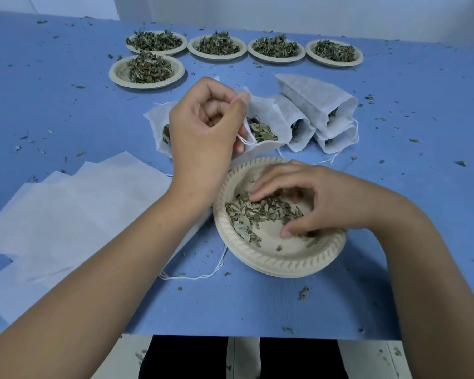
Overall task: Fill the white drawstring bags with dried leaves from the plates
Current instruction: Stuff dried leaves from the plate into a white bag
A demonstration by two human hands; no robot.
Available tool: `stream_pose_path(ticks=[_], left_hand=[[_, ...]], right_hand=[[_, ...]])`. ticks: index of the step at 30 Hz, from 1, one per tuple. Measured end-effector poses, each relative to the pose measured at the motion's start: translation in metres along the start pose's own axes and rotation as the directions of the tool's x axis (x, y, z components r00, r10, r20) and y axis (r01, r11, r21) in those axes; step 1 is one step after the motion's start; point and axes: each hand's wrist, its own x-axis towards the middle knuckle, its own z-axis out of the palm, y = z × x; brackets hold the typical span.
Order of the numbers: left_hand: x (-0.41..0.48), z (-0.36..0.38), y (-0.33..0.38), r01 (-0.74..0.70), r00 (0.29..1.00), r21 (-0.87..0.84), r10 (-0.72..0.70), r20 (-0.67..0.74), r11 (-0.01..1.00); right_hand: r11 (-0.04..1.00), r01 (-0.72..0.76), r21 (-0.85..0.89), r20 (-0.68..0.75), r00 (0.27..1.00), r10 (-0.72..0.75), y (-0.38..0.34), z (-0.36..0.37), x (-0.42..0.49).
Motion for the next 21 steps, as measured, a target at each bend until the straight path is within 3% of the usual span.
stream_pose_path(ticks=[7, 10, 13, 15, 19, 21], left_hand=[[-0.001, 0.0, 0.0, 0.009, 1.0, 0.002, -0.009, 0.006, 1.0], [-0.001, 0.0, 0.001, 0.008, 1.0, 0.012, -0.008, 0.006, 1.0], [-0.002, 0.002, 0.001, -0.012, 0.999, 0.05, 0.01, 0.043, 0.999], [-0.004, 0.004, 0.0, -0.025, 0.997, 0.067, 0.019, 0.076, 0.997], [-0.008, 0.006, -0.001, -0.031, 0.994, 0.079, 0.023, 0.109, 0.996], [-0.009, 0.007, -0.001, -0.043, 0.991, 0.079, 0.033, 0.127, 0.996]], right_hand=[[0.999, -0.007, 0.048, -0.232, 0.973, 0.018, 0.001, 0.004, 0.007], [0.961, 0.16, 0.226, -0.345, 0.936, -0.074, -0.002, -0.002, 0.0], [0.848, 0.418, 0.327, -0.555, 0.811, -0.186, -0.006, -0.005, -0.003], [0.791, 0.516, 0.328, -0.699, 0.696, -0.165, -0.007, -0.003, 0.0], [0.82, 0.509, 0.263, -0.836, 0.544, -0.07, -0.011, 0.008, 0.007], [0.889, 0.444, 0.115, -0.848, 0.509, -0.145, -0.011, 0.015, 0.01]])
